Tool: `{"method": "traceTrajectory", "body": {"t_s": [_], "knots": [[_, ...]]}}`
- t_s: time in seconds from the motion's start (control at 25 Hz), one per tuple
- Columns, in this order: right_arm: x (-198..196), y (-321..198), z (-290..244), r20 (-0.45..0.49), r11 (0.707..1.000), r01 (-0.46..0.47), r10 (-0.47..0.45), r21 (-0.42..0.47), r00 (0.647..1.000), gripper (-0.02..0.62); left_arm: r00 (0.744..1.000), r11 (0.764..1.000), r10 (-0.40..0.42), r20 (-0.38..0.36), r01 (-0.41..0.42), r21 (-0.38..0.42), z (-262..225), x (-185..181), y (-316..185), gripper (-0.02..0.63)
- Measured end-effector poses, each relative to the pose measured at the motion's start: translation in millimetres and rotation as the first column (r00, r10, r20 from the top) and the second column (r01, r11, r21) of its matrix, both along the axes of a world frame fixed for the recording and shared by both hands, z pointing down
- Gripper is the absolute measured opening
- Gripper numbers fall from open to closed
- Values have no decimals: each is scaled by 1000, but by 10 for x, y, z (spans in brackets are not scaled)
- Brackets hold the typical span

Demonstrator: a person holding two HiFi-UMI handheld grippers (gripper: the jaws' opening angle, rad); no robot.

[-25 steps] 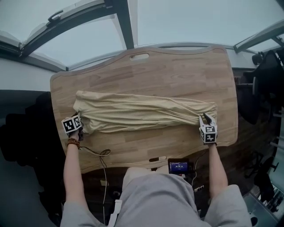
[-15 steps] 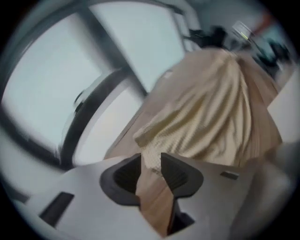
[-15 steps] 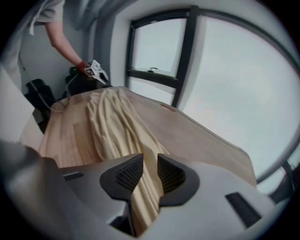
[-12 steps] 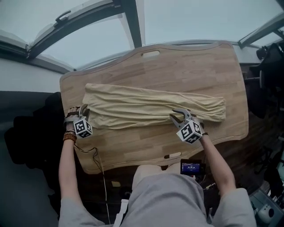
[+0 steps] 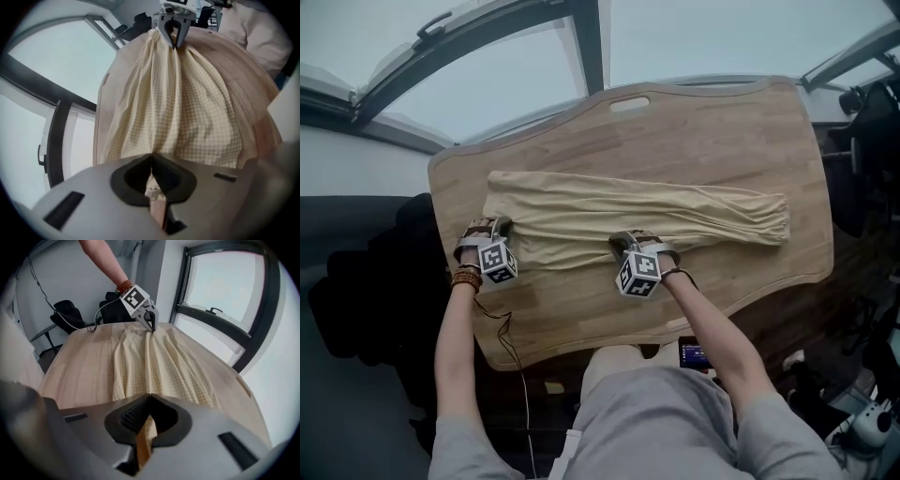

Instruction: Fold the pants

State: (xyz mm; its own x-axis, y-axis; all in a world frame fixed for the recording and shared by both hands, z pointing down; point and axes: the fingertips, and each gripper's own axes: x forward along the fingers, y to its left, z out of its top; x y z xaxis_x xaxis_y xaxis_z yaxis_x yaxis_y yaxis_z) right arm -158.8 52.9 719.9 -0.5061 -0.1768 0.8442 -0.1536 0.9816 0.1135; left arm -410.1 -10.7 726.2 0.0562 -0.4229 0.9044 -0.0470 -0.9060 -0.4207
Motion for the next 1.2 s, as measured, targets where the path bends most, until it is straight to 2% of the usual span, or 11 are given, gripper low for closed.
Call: {"method": "traceTrajectory", "body": {"t_s": [0.16, 0.4, 0.48, 0.52, 0.6, 0.72, 0.8, 0.88, 0.96, 1.12, 1.2], "knots": [[-15, 23, -500, 111, 1000, 6, -6, 0, 994, 7, 999, 999, 39, 17, -39, 17, -484, -85, 192, 12], [82, 558, -520, 183, 973, 203, -182, -106, 966, 17, 997, 987, 61, 37, -54, -153, -430, -140, 1151, 12], [355, 512, -522, 221, 978, 126, -88, -164, 971, 141, 999, 974, 20, 50, -9, -225, -178, -216, 1480, 29], [605, 382, -571, 242, 982, 20, 26, -188, 970, 141, 998, 967, -21, 51, 34, -253, -112, -261, 1599, 94], [1305, -8, -655, 249, 949, -246, 290, -196, 924, 136, 988, 953, -155, 15, 153, -261, -163, -302, 1647, 114], [2559, -411, -512, 133, 851, -521, 525, -67, 841, 105, 903, 906, -399, -161, 360, -224, -449, -78, 1439, 112], [3180, -405, -246, 8, 806, -592, 592, -13, 806, 89, 787, 837, -546, -289, 496, -231, -490, 167, 1265, 94], [3528, -308, -2, -86, 776, -630, 626, -32, 775, 111, 682, 755, -656, -322, 593, -280, -291, 409, 1173, 80], [3714, -286, 101, -97, 751, -656, 650, -69, 754, 153, 650, 698, -714, -258, 639, -322, 9, 579, 1223, 77], [3997, -366, -82, 29, 725, -646, 670, -238, 741, 164, 611, 632, -771, -182, 695, -344, 175, 730, 1373, 40], [4418, -526, -318, 139, 664, -708, 745, -240, 652, 176, 564, 592, -804, -188, 732, -337, 23, 745, 1431, 41]]}}
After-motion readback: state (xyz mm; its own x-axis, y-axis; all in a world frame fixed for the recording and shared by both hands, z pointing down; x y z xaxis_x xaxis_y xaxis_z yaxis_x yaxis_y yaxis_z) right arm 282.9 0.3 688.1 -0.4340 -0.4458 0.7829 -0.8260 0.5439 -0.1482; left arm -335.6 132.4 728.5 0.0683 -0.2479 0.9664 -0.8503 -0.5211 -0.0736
